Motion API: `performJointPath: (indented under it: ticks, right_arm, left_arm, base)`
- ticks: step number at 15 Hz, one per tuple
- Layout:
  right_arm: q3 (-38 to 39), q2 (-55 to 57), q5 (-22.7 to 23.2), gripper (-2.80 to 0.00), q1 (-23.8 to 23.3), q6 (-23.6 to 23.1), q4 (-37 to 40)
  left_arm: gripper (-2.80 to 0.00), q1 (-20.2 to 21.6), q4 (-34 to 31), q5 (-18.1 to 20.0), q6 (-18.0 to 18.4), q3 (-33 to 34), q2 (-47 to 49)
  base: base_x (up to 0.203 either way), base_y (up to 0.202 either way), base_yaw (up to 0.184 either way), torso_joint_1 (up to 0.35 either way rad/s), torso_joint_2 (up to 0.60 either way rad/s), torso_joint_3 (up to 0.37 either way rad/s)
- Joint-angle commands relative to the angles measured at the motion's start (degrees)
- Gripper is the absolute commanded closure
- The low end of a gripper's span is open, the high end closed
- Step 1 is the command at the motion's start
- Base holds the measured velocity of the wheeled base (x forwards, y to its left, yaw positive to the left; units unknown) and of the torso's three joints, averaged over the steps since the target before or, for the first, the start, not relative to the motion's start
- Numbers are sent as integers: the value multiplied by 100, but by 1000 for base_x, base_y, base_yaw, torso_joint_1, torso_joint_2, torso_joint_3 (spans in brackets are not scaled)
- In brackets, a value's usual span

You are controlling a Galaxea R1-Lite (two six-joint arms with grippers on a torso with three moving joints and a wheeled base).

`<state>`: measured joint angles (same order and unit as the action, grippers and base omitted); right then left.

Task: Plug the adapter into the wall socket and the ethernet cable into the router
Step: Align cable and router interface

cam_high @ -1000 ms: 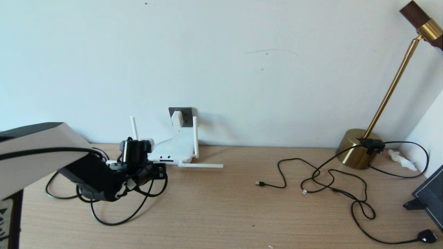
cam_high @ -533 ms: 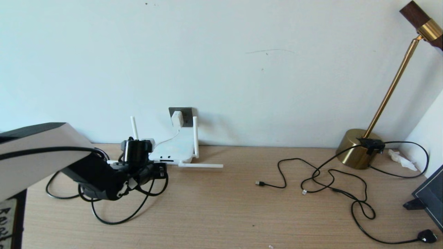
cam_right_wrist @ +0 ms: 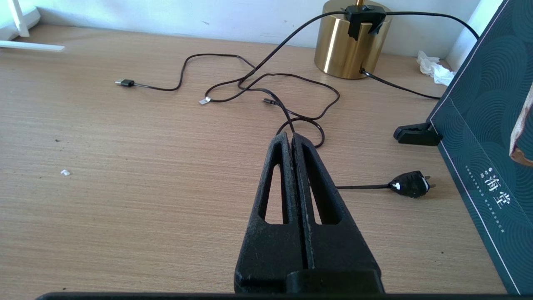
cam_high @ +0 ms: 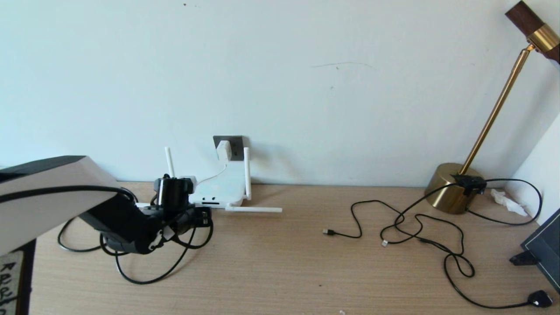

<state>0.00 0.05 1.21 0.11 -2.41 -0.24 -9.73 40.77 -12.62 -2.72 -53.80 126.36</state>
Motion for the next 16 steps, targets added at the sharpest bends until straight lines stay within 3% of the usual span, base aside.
performJointPath:
  ticks: [1, 16]
  right_arm:
    - [0, 4, 3, 0, 7, -5, -2]
    - [0, 4, 3, 0, -2, -5, -2]
  left_arm:
    - [0, -12, 10, -13, -1, 18, -6]
    - [0, -38, 10, -21, -1, 9, -24]
  base:
    - [0, 0, 0, 0, 0, 0]
    - [0, 0, 0, 0, 0, 0]
